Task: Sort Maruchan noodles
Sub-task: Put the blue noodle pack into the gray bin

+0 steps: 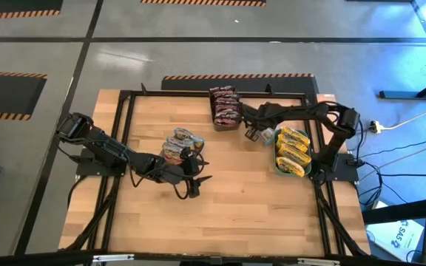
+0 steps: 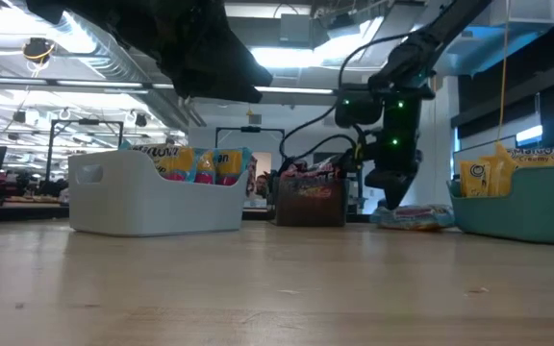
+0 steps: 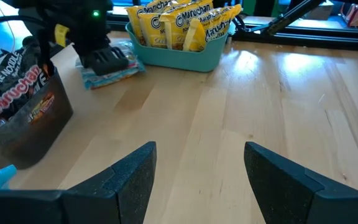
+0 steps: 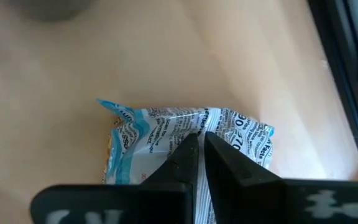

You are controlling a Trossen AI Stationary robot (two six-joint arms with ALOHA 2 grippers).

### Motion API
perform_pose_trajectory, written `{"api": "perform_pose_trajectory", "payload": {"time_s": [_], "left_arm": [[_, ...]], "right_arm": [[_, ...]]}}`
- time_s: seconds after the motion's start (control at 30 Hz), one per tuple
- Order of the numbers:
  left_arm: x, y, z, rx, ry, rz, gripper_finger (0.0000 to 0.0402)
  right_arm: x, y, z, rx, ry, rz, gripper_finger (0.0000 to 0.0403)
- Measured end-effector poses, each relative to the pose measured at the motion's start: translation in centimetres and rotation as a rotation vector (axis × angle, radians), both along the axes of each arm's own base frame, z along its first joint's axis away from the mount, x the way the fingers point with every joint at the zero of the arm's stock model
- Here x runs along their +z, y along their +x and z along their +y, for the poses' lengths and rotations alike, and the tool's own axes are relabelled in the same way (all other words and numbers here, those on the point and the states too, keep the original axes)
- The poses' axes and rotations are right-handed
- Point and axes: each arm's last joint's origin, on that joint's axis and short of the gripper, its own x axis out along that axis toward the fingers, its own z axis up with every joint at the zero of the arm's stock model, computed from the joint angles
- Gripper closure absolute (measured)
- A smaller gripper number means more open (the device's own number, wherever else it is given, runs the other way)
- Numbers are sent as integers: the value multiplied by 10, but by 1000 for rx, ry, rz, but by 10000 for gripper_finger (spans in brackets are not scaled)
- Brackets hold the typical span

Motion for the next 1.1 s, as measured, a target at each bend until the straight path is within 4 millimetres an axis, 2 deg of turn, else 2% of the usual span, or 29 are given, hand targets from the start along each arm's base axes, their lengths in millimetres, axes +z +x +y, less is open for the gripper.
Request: {"api": "perform_pose_trajectory", "payload": {"time_s": [0.47, 0.67, 0.8, 0.93, 1.1], "left_arm": [[0, 0, -2, -64, -38, 9, 164], [-1, -1, -8, -109, -51, 14, 164], [-1, -2, -11, -119, -50, 14, 164], [-1, -3, -13, -125, -49, 14, 164], [-1, -3, -13, -126, -49, 14, 164]], "right_arm": [[0, 20, 56, 109, -38, -12, 379], [12, 24, 82, 174, -17, -79, 379], [28, 23, 98, 225, -13, -140, 379], [45, 16, 105, 240, -34, -167, 379], [57, 0, 99, 179, -36, -163, 379]]}}
